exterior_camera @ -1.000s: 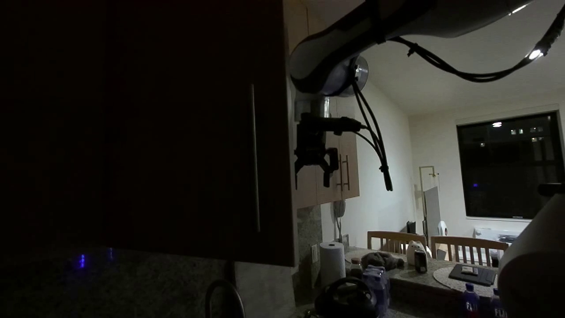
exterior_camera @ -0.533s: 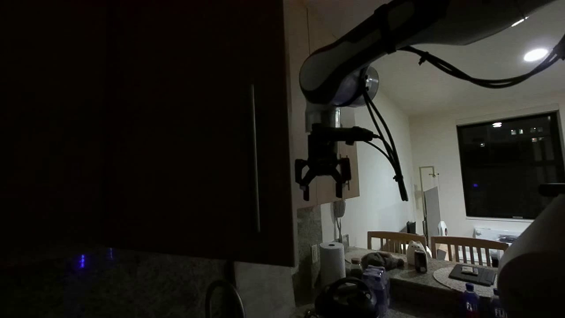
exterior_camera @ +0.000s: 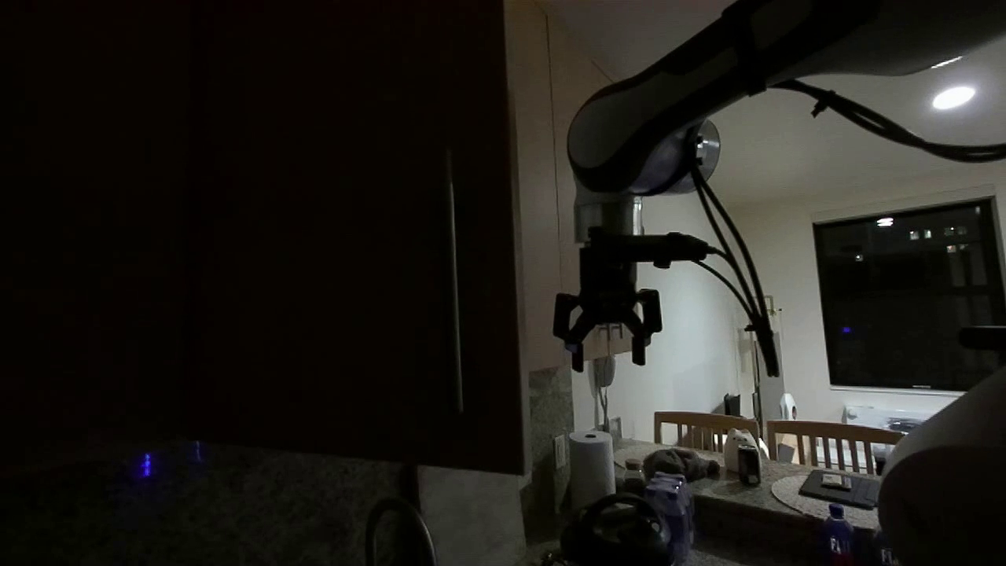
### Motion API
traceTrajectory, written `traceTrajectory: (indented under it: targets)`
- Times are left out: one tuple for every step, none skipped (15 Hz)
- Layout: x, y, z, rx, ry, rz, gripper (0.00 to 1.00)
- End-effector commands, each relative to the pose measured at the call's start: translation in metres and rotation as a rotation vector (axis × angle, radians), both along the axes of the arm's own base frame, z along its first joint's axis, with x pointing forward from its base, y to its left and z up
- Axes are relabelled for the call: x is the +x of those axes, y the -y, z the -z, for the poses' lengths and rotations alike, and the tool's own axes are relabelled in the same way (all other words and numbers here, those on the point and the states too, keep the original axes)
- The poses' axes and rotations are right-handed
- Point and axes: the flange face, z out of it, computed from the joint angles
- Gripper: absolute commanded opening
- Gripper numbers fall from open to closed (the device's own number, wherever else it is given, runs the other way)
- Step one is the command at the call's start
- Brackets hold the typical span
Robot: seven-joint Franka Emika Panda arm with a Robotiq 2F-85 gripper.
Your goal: Open the cabinet door on the right of the hood of the stove
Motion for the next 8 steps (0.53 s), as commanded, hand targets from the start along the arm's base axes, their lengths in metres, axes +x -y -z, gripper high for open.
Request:
traceTrajectory:
  targets:
    - [-0.0040,0.0009,0.0009,0.000,0.000,0.004,1.00]
    - [-0.0071,0.0016,0.0022,0.000,0.001,0.007,1.00]
    - [-0.0088,0.0018,0.0023,-0.001,0.003,0.009,1.00]
    - [-0.0094,0.0018,0.0020,-0.001,0.005,0.009,1.00]
    - [-0.0095,0.0017,0.0019,-0.001,0.005,0.009,1.00]
    - [-0.0095,0.0017,0.0020,-0.001,0.005,0.009,1.00]
    - [-0.0095,0.0017,0.0020,-0.001,0.005,0.009,1.00]
    - [-0.0095,0.0017,0.0020,-0.001,0.005,0.009,1.00]
